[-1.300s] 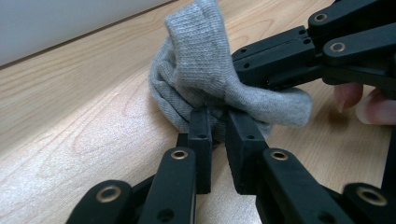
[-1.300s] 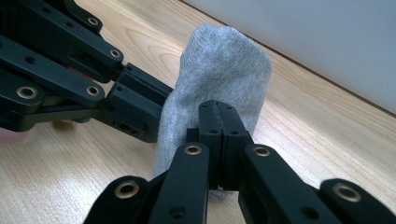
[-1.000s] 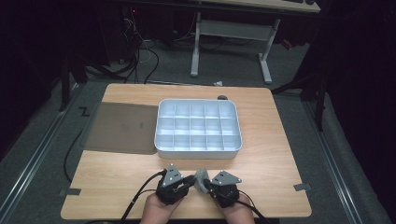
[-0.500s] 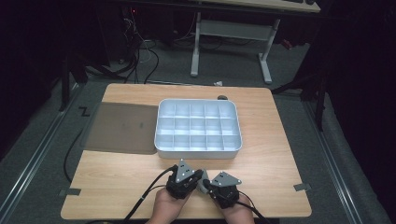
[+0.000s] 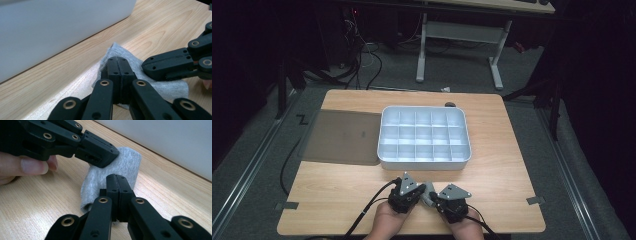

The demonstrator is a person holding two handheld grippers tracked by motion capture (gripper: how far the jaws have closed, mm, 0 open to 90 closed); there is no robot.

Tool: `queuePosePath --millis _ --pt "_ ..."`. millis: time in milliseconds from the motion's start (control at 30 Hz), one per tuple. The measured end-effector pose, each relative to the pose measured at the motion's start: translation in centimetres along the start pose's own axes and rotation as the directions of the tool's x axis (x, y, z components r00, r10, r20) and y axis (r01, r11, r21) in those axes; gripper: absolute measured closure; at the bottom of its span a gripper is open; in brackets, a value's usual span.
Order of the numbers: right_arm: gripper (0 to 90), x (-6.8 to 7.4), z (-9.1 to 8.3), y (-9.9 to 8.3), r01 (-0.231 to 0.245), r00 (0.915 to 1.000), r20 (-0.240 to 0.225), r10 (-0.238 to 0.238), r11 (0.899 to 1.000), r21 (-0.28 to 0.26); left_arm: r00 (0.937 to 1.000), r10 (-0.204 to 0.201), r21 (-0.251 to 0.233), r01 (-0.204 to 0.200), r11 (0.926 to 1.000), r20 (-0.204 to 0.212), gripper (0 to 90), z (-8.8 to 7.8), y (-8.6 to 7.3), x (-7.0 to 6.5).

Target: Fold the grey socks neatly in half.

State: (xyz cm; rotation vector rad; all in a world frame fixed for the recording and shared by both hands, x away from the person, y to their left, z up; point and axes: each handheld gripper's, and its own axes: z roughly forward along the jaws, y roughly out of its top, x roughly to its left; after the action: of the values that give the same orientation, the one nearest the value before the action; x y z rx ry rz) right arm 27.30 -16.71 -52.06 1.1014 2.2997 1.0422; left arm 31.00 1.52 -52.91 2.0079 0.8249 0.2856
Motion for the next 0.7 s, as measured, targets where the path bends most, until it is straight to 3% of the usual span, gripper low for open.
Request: queuePosePath --millis 400,700 --pt "84.0 -0.37 -0.41 0.28 -0.04 0.9991 -0.011 0.04 0.999 0.001 1.0 -0.004 -0.024 0.004 0.9997 -0.002 90.0 -0.1 -0.32 -0.04" --pt "79.8 -0.53 -0.97 0.6 -0.043 0.9989 -0.019 0.044 0.999 0.02 1.0 -0.001 -0.031 0.001 0.9995 0.001 90.0 -0.14 -0.36 -0.06"
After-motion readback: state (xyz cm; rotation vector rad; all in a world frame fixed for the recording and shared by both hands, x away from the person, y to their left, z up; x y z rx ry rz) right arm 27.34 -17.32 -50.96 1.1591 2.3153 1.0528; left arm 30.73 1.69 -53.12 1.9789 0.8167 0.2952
